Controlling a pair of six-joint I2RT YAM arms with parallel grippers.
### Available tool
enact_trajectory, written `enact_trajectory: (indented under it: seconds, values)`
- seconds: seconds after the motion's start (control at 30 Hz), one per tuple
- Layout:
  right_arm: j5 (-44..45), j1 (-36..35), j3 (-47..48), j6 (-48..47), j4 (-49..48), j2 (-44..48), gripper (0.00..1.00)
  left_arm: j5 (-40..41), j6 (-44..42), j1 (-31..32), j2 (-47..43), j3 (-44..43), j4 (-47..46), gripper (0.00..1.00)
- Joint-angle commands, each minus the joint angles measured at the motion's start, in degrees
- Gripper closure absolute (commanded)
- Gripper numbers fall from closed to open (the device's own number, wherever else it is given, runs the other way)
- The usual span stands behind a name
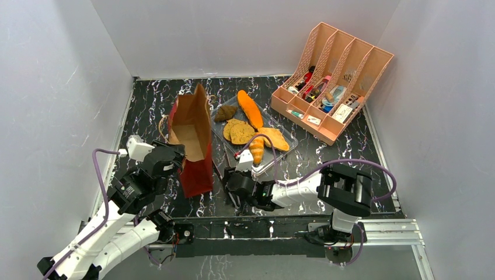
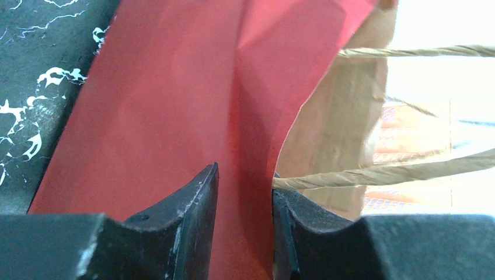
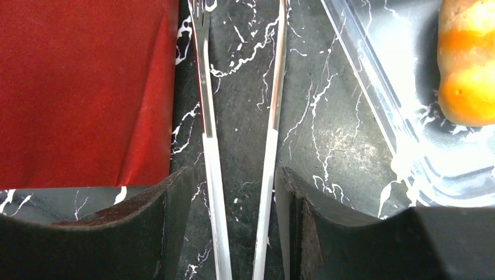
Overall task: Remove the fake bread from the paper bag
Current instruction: Place the clamp at the center of the board, then move the paper bag to the corner of the board.
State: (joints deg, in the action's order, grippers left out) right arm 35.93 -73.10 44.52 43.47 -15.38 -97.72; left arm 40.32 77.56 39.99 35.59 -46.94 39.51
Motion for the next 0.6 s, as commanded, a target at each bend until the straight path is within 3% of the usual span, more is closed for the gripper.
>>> enact_trajectory:
  seconds: [0.0,0.2,0.57]
  values:
    - [2.0,0.1,2.4,-2.9,-2.5,4.2,0.48,1.1,-0.6,0.2,1.0,-2.8,1.7,0.65]
    - [6.0,-3.4,4.2,-9.5,0.7,11.1,0.45,0.1,-0.1,0.2,1.3,-2.9,1.7,0.63]
    - [14.4,-12.8,12.1,-22.3,3.6,12.6,0.42,-1.5,1.0,0.2,-0.4,-1.6,2.9,0.63]
